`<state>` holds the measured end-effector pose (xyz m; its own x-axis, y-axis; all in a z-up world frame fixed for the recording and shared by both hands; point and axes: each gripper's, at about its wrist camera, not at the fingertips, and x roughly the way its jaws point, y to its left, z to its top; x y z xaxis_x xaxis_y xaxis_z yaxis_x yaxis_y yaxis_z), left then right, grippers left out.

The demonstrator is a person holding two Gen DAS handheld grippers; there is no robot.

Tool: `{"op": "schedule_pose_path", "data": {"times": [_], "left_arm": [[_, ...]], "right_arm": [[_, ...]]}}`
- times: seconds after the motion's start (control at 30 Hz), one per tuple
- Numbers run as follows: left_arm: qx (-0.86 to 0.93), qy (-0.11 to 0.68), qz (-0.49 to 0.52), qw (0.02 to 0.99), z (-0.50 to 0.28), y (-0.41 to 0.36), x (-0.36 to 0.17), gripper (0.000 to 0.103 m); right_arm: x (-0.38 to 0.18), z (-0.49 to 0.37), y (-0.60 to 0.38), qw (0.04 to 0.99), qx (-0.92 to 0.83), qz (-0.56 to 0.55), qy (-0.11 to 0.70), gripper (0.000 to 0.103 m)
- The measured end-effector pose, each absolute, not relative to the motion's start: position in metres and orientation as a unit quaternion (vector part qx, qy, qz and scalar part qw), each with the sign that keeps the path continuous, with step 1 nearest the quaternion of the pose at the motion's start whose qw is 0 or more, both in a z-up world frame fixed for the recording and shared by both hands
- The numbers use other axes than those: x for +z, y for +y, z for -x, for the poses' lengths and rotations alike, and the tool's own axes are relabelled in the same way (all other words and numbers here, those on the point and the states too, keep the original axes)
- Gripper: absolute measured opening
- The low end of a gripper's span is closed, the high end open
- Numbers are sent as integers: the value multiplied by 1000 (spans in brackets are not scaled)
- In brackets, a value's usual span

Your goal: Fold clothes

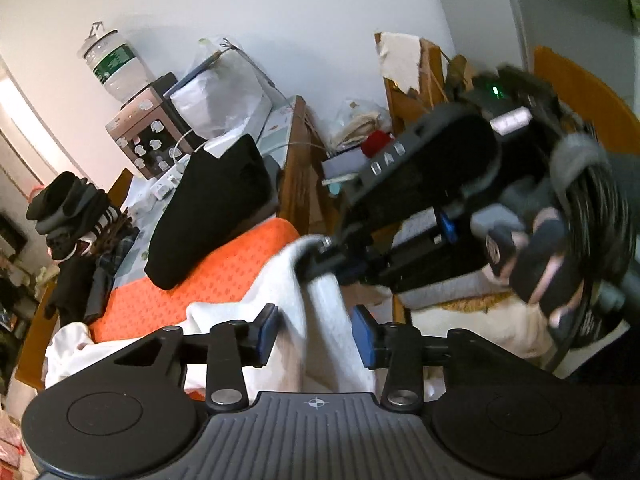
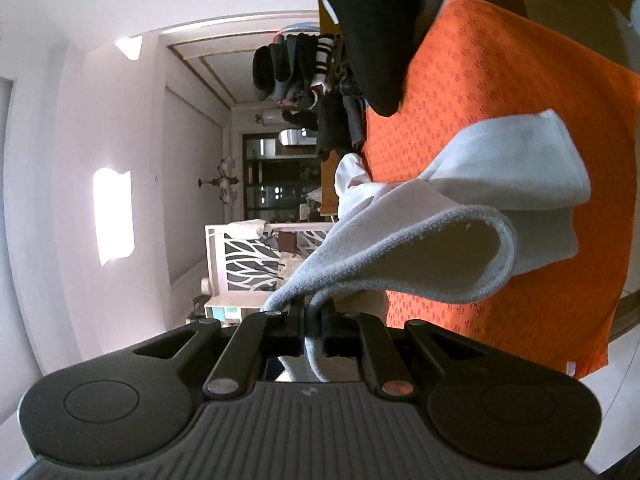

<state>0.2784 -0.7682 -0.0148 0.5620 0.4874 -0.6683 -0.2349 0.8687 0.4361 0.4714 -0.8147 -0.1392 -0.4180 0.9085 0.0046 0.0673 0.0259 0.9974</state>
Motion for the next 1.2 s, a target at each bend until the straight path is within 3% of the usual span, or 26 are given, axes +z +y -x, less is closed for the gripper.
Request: {"op": "schedule_pose_path", "data": {"times": [0.2,0.27,0.3,0.33,0.5,0.6,0.73,1.0,1.2], "left_arm": [[215,416,-204,860,-274,-775,-41,51],[224,413,-226,853,-274,-777,-48,39],[233,410,-232,850,-273,-776,-50,17],[241,407,-236,849,-271,-775,-50,8],[254,382,-240,856,-261,-769,-39,6],[251,375,-243,859,-260,-770,-36,6],[244,378,-238,861,-260,-770,-40,6],[231,393,-239,858,-261,-771,-49,6],[229,393,-239,858,-261,-771,-49,6]], "right_arm": [[-142,-458,-817,374,548,-415,622,9],[-142,-453,-817,378,541,-420,623,10],[-142,-451,-817,380,537,-423,623,11],[-142,-449,-817,382,534,-425,623,12],[-147,-447,-828,401,498,-441,630,21],[-154,-447,-840,395,476,-463,635,35],[-163,-446,-854,385,449,-493,638,43],[-183,-445,-866,408,422,-479,652,44],[-194,-437,-871,390,418,-462,678,54]]}}
